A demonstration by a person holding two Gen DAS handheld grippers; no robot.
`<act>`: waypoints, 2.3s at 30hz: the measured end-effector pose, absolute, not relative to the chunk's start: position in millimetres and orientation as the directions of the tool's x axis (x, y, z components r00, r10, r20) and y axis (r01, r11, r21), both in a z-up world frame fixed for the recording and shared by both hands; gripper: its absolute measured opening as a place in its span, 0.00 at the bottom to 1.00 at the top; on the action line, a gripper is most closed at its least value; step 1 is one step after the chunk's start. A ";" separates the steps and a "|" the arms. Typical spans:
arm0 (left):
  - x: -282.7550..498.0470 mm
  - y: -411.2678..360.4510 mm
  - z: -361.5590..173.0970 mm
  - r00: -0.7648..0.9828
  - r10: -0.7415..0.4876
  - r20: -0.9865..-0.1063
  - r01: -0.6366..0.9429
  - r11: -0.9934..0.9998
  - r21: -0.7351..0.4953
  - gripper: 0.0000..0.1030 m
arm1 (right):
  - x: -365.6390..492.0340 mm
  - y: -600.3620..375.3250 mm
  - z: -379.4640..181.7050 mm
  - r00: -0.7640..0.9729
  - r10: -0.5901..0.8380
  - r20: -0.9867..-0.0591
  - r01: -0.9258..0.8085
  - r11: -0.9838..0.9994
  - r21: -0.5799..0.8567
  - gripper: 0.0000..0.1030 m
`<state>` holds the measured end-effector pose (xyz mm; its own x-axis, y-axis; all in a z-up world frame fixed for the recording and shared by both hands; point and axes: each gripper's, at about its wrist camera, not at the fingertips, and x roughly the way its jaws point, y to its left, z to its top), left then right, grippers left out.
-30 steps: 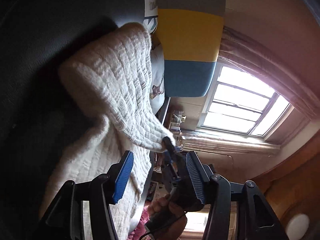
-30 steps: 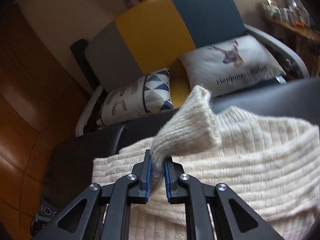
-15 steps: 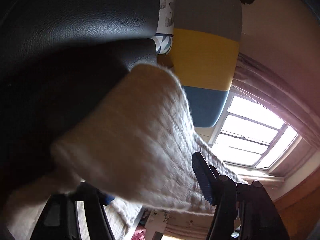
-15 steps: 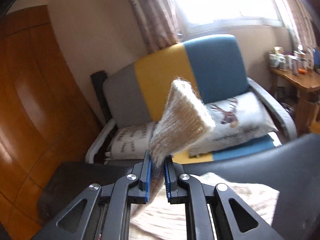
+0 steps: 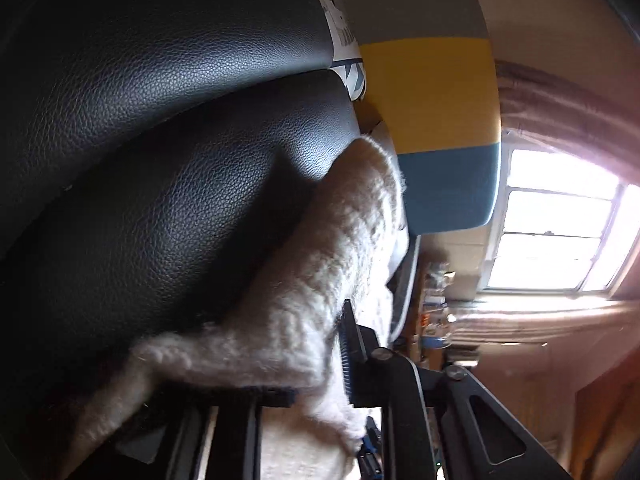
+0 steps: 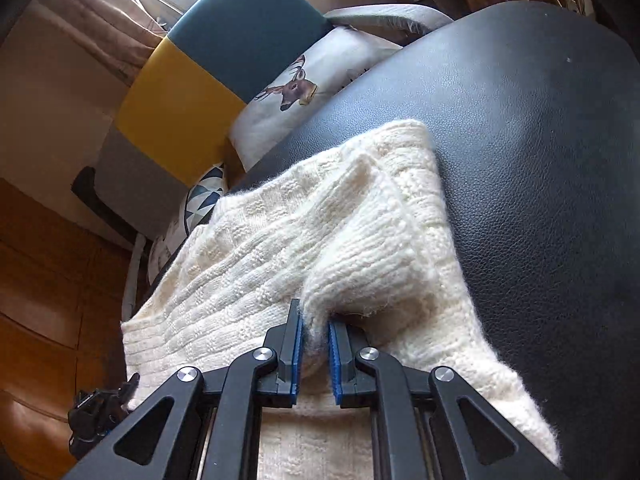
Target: Fold clothes
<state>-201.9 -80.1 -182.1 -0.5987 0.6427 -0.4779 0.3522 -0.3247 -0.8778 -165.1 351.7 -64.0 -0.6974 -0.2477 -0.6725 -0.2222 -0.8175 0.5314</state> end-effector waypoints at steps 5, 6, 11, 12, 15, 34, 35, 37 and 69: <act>-209.6 -68.7 -165.3 -0.580 0.631 -0.515 0.301 -0.422 -0.855 0.12 | -156.9 362.2 -77.1 -0.710 -0.239 -0.663 -0.222 -0.817 0.532 0.11; -211.1 -65.6 -163.4 -0.571 0.617 -0.541 0.294 -0.462 -0.837 0.12 | -156.3 364.3 -84.0 -0.698 -0.242 -0.674 -0.238 -0.809 0.537 0.11; -212.2 -62.6 -164.6 -0.556 0.583 -0.593 0.285 -0.537 -0.794 0.12 | -146.3 374.1 -123.7 -0.661 -0.282 -0.696 -0.327 -0.727 0.605 0.09; -211.7 -62.9 -164.8 -0.554 0.585 -0.592 0.279 -0.540 -0.794 0.12 | -143.3 376.0 -124.5 -0.669 -0.288 -0.685 -0.332 -0.709 0.622 0.09; -208.3 -65.4 -165.5 -0.552 0.586 -0.594 0.272 -0.546 -0.792 0.12 | -138.4 373.6 -111.7 -0.686 -0.271 -0.676 -0.314 -0.727 0.610 0.16; -174.6 -126.8 -151.5 -0.525 0.699 -0.486 0.155 -0.483 -0.862 0.22 | -165.5 299.5 -81.2 -0.605 -0.221 -0.765 -0.166 -0.905 0.392 0.24; -176.5 -136.7 -148.1 -0.547 0.683 -0.484 0.153 -0.487 -0.860 0.24 | -172.4 292.1 -83.7 -0.592 -0.228 -0.773 -0.148 -0.912 0.383 0.24; -184.9 -153.4 -144.8 -0.573 0.653 -0.495 0.168 -0.498 -0.851 0.33 | -186.4 277.2 -88.7 -0.566 -0.243 -0.788 -0.111 -0.925 0.365 0.24; -247.0 -111.6 -91.2 -0.481 0.706 -0.520 -0.101 -0.634 -0.767 0.33 | -199.0 284.8 -92.9 -0.534 -0.393 -0.748 -0.008 -0.883 0.470 0.28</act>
